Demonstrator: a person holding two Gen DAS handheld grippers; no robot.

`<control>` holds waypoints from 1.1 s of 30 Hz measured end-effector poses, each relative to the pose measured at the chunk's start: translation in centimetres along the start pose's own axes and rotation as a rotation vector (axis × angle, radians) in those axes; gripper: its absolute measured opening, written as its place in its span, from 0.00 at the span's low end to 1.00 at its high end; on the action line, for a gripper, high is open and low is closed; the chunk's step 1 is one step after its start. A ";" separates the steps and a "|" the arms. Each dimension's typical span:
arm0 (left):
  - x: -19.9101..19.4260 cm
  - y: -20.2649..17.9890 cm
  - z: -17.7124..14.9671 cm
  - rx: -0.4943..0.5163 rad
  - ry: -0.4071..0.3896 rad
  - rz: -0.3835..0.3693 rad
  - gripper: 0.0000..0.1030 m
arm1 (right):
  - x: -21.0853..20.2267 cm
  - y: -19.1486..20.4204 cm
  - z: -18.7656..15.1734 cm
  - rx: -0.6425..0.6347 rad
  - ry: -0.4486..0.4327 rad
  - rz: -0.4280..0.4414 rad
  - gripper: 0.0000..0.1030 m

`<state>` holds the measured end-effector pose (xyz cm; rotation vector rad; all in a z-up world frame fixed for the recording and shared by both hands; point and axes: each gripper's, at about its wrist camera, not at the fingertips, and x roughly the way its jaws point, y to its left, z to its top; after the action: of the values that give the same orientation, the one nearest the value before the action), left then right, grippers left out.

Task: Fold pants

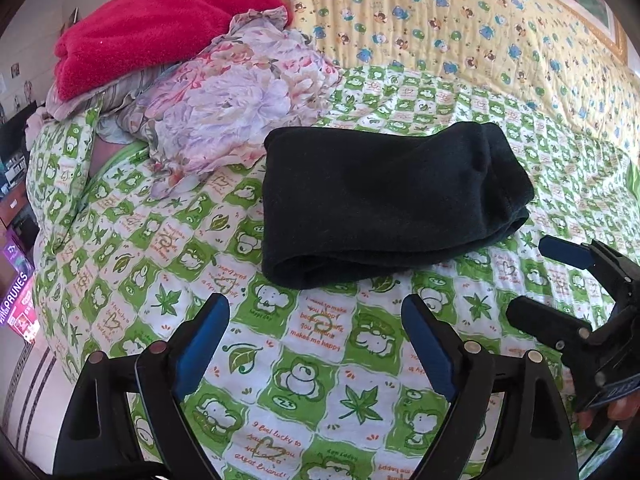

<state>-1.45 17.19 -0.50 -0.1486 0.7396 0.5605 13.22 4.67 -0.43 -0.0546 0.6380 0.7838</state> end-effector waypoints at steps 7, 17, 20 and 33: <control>0.3 -0.2 -0.3 0.013 0.004 0.012 0.87 | 0.4 0.3 -0.2 -0.007 0.015 0.005 0.99; 1.1 -0.1 -0.7 0.016 0.015 0.020 0.87 | 0.6 0.3 -0.1 -0.006 0.018 -0.002 0.99; 1.2 0.0 -0.8 0.017 0.020 0.019 0.88 | 0.6 0.2 -0.1 -0.005 0.016 0.006 0.99; 1.7 0.3 -1.0 0.011 0.029 0.018 0.88 | 0.9 0.5 0.0 0.003 0.017 0.013 0.99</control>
<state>-1.21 17.90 -2.37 -0.1399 0.7728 0.5720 13.40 5.58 -0.80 -0.0549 0.6565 0.7952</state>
